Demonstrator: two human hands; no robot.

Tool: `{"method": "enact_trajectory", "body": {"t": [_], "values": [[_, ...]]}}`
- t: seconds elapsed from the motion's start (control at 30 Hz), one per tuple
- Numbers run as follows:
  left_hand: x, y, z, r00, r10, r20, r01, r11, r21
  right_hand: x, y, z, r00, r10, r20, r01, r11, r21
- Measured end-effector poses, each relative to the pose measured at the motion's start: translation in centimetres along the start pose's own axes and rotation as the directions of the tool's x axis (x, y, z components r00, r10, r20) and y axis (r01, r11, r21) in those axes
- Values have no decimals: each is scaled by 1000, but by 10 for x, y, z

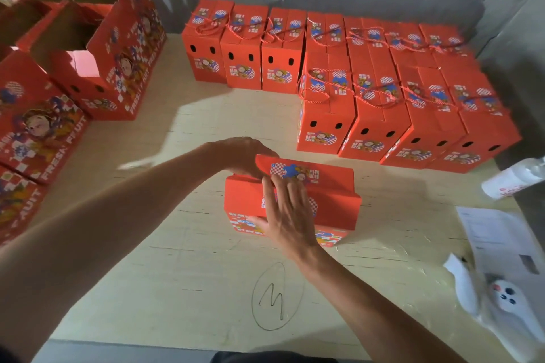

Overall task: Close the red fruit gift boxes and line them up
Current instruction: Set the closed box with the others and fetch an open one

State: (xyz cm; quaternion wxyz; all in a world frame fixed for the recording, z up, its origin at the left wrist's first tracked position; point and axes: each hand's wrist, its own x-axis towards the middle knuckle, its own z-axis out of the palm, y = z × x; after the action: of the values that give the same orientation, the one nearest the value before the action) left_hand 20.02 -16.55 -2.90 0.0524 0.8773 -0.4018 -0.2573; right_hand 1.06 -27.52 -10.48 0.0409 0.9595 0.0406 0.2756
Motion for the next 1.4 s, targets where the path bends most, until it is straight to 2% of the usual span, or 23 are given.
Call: {"method": "enact_trajectory", "body": {"t": [0.13, 0.27, 0.4, 0.53, 0.67, 0.8, 1.0, 1.07, 1.13, 1.23, 1.3, 1.37, 1.4], "values": [[14, 13, 5, 996, 93, -7, -88, 963, 253, 1, 4, -6, 1000, -10, 10, 10, 1000, -3], [24, 14, 0, 978, 208, 8, -195, 900, 391, 7, 9, -9, 1000, -14, 4, 14, 999, 35], [29, 12, -7, 986, 161, 52, -169, 904, 392, 16, 10, -12, 1000, 28, 4, -28, 987, 159], [30, 9, -15, 989, 113, 91, -138, 924, 357, 24, 14, -13, 999, 36, 29, -41, 978, 206], [30, 5, -11, 981, 164, 106, -193, 890, 413, 28, 16, -11, 993, 43, 110, -68, 969, 236], [29, -2, -1, 951, 241, 195, -310, 769, 559, 35, 11, -12, 975, 126, 181, -176, 939, 295], [22, -17, 15, 932, 345, 108, -345, 758, 554, 47, 13, -13, 935, 214, 282, -327, 826, 458], [19, -21, 16, 933, 352, 77, -347, 820, 456, 46, 13, -14, 929, 217, 299, -338, 825, 453], [14, -25, 17, 953, 303, 7, -293, 917, 270, 45, 15, -15, 939, 211, 272, -318, 836, 447], [0, -40, 14, 996, 77, -54, -82, 991, -109, 45, 15, -17, 942, 172, 289, -288, 855, 432], [-10, -52, 17, 993, -120, -16, 104, 916, -388, 48, 15, -17, 930, 154, 335, -289, 869, 402], [-19, -61, 28, 970, -233, 75, 227, 743, -629, 55, 17, -15, 930, 149, 336, -278, 884, 377], [-24, -62, 37, 962, -235, 141, 260, 620, -741, 59, 18, -14, 932, 135, 337, -263, 891, 370]]}}
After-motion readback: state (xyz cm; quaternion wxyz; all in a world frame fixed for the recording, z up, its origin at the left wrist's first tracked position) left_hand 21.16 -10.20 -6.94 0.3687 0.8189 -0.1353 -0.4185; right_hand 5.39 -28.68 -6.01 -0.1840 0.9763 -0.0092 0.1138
